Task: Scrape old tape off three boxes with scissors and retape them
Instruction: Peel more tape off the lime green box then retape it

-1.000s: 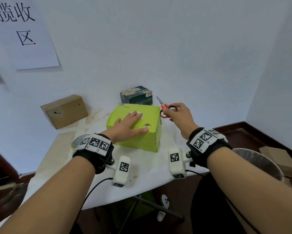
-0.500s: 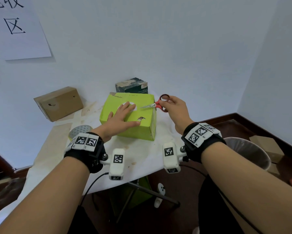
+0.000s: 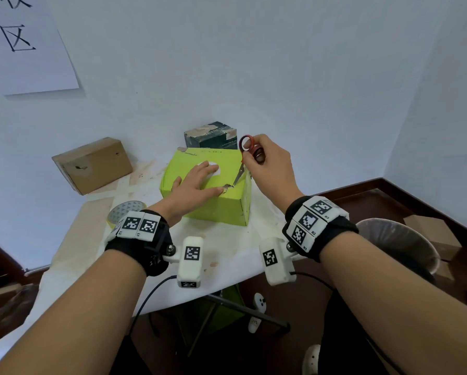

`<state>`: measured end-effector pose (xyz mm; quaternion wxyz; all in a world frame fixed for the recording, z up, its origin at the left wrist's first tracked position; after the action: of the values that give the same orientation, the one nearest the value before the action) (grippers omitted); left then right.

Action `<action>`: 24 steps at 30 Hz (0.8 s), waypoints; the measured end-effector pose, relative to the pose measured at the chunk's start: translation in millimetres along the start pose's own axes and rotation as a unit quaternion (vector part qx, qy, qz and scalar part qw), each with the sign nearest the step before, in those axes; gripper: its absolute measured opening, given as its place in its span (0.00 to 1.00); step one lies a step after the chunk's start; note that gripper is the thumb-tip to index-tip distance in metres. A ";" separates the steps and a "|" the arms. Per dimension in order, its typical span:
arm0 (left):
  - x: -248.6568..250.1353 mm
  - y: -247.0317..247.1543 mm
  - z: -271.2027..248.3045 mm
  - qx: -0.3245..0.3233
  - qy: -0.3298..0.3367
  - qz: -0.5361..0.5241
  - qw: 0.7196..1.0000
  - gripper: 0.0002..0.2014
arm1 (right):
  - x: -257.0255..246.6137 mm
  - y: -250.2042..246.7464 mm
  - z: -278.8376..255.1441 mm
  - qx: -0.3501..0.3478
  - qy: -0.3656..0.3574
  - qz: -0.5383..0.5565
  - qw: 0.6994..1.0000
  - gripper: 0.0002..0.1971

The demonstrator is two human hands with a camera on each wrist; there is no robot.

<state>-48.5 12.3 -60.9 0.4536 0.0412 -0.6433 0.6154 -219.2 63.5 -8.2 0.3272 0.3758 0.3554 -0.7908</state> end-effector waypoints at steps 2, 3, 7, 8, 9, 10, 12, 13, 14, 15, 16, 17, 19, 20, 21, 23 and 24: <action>-0.2 -0.4 0.0 0.000 0.001 -0.003 1.000 0.27 | -7.4 1.0 -1.9 -0.010 -0.033 -0.034 0.999 0.04; -0.5 -0.8 -0.1 0.000 0.002 -0.007 1.000 0.26 | -11.1 2.0 -2.8 -0.017 -0.046 -0.046 0.998 0.04; -1.7 -1.8 -1.3 -0.003 0.009 -0.018 1.000 0.27 | -26.0 9.1 -7.1 -0.053 -0.096 -0.069 0.992 0.05; -2.1 -1.5 -1.8 -0.004 0.009 -0.020 1.000 0.27 | -28.7 11.5 -8.6 -0.062 -0.106 -0.076 0.990 0.05; -2.4 -1.5 -2.3 -0.005 0.009 -0.021 1.000 0.27 | -30.3 13.8 -10.0 -0.068 -0.113 -0.084 0.988 0.05; -2.7 -1.2 -2.9 -0.004 0.009 -0.024 1.000 0.27 | -31.5 15.4 -11.1 -0.072 -0.118 -0.093 0.986 0.05; -3.3 -0.9 -4.0 -0.004 0.010 -0.029 1.000 0.27 | -32.5 18.3 -12.0 -0.076 -0.126 -0.108 0.983 0.04; -3.4 -0.9 -4.3 -0.004 0.011 -0.029 1.000 0.27 | -33.2 20.4 -12.0 -0.082 -0.129 -0.117 0.981 0.05; -3.4 -1.1 -4.6 -0.004 0.011 -0.027 1.000 0.27 | -33.6 23.7 -11.9 -0.093 -0.134 -0.129 0.978 0.05; -3.3 -1.3 -5.0 -0.004 0.012 -0.026 1.000 0.27 | -33.6 27.8 -12.0 -0.108 -0.138 -0.144 0.974 0.05; -3.3 -1.5 -5.3 -0.004 0.013 -0.025 1.000 0.28 | -32.9 32.0 -12.0 -0.123 -0.139 -0.158 0.970 0.06; -3.1 -1.7 -5.8 -0.003 0.013 -0.025 1.000 0.28 | -31.1 34.8 -11.9 -0.134 -0.134 -0.166 0.968 0.06; -2.4 -1.9 -6.6 -0.004 0.014 -0.022 1.000 0.27 | -23.5 34.0 -9.0 -0.129 -0.097 -0.143 0.976 0.04; -2.5 -1.7 -6.9 -0.003 0.015 -0.020 1.000 0.27 | -17.9 31.0 -6.9 -0.119 -0.065 -0.115 0.984 0.03; -2.5 -1.8 -7.1 -0.004 0.016 -0.019 1.000 0.28 | -10.3 28.2 -4.7 -0.106 -0.028 -0.084 0.990 0.03; -2.5 -2.0 -6.7 -0.004 0.017 -0.015 1.000 0.28 | 7.0 23.5 -1.8 -0.081 0.048 -0.021 0.995 0.02; -2.5 -1.8 -6.3 -0.006 0.017 -0.013 1.000 0.27 | 15.7 22.0 -1.4 -0.073 0.087 0.016 0.993 0.02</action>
<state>-42.6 15.8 -62.2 0.4728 0.0366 -0.6388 0.6059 -209.3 49.0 -28.8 0.3346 0.4239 0.4331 -0.7217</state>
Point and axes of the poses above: each hand's wrist, its own z-axis towards the middle knuckle, its own y-axis out of the palm, x = y × z, the point moved 7 cm from there along z, towards the middle knuckle, and after that the axes turned 8 degrees about y, right-handed, at the moved point
